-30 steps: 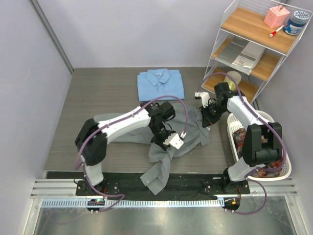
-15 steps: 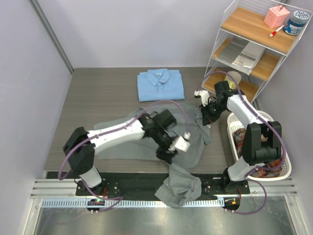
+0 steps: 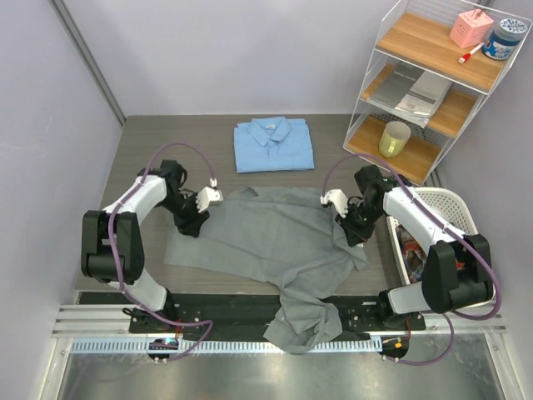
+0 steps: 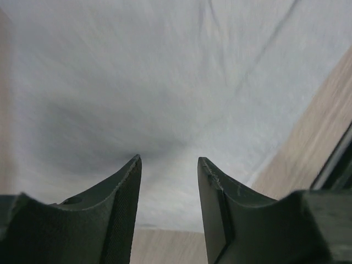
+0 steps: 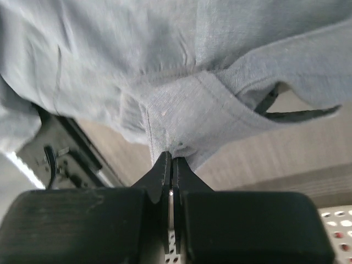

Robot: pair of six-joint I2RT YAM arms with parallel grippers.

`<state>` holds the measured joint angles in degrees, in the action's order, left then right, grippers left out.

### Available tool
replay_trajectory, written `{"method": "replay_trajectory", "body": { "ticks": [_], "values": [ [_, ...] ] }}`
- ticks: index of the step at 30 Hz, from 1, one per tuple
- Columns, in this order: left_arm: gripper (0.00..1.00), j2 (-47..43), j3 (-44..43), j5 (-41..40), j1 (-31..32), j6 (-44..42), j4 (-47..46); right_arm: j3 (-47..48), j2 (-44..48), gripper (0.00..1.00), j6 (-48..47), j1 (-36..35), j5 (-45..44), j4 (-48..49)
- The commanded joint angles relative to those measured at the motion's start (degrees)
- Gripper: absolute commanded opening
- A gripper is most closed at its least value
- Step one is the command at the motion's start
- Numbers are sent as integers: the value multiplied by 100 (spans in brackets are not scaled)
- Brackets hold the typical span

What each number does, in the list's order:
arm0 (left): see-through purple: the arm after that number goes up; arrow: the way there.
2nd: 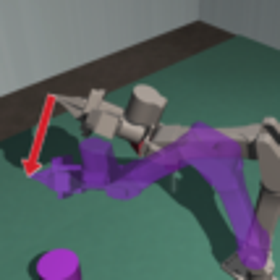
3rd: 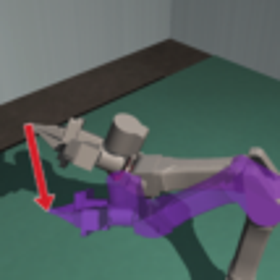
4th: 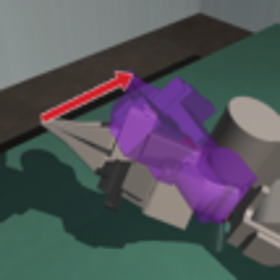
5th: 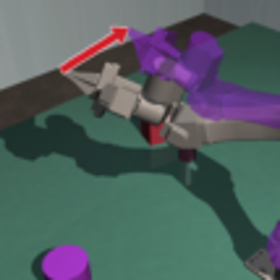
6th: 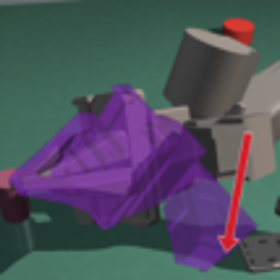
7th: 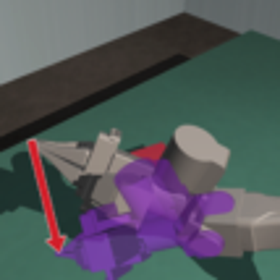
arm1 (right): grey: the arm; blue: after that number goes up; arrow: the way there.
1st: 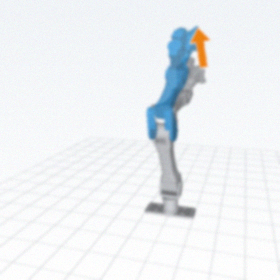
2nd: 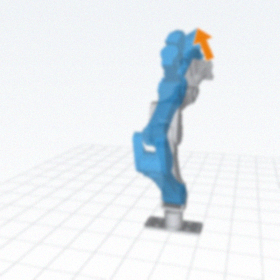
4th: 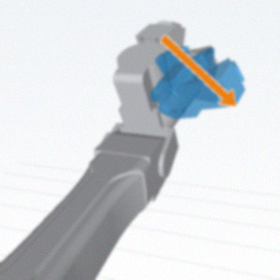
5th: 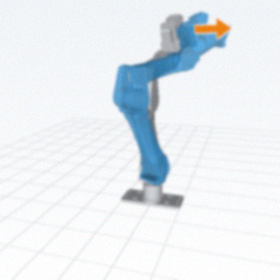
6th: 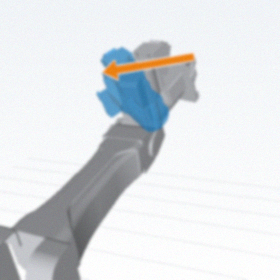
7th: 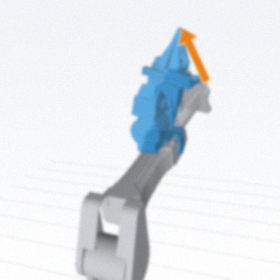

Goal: Fold and stack the long sleeve shirts
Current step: Flatten the shirt out

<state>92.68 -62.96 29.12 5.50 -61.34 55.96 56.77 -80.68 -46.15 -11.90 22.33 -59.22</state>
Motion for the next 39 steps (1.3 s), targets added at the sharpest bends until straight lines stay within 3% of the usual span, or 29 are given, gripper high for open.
{"method": "replay_trajectory", "body": {
  "ticks": [1,2,5,6,9,11,12,15,16,21,24,29,33,39],
  "values": [
    [43,-232,590,-583,-84,-817,564,-176,229,6,-632,-40,-474,-415],
    [41,-381,827,-609,-84,-922,747,-97,203,10,-684,-32,-562,-493],
    [36,-671,1040,-750,-110,-1301,1309,631,1,35,-764,-14,-747,-1169],
    [35,-725,970,-637,-189,-1502,1512,903,-61,57,-894,47,-626,-1658],
    [44,-743,103,-76,-391,-1426,2172,2028,-316,76,-853,214,-327,-2197],
    [52,-603,-803,513,-391,-997,2025,2767,-491,77,-703,232,51,-2216],
    [55,-420,-1075,689,-391,-350,1789,2952,-683,77,-441,223,174,-2008],
    [59,141,-1885,1200,-304,708,559,3497,-1332,76,79,206,596,-1402],
    [59,301,-2148,1149,-225,1512,-158,3768,-1527,70,463,206,710,-1243],
    [51,1479,-2984,551,406,2468,-1122,4517,-2758,57,1502,144,1010,-295],
    [49,2191,-3599,270,749,2697,-1210,4825,-3268,53,1706,-31,967,23],
    [51,2833,-3724,-56,1190,2707,-1413,4843,-3638,53,1732,-172,975,121],
    [51,3036,-3645,84,1287,2567,-1404,4624,-3744,52,1680,-181,1080,183],
    [50,3115,-3390,181,1419,2268,-1194,3975,-3648,43,1574,-453,1125,341]
  ]
}}
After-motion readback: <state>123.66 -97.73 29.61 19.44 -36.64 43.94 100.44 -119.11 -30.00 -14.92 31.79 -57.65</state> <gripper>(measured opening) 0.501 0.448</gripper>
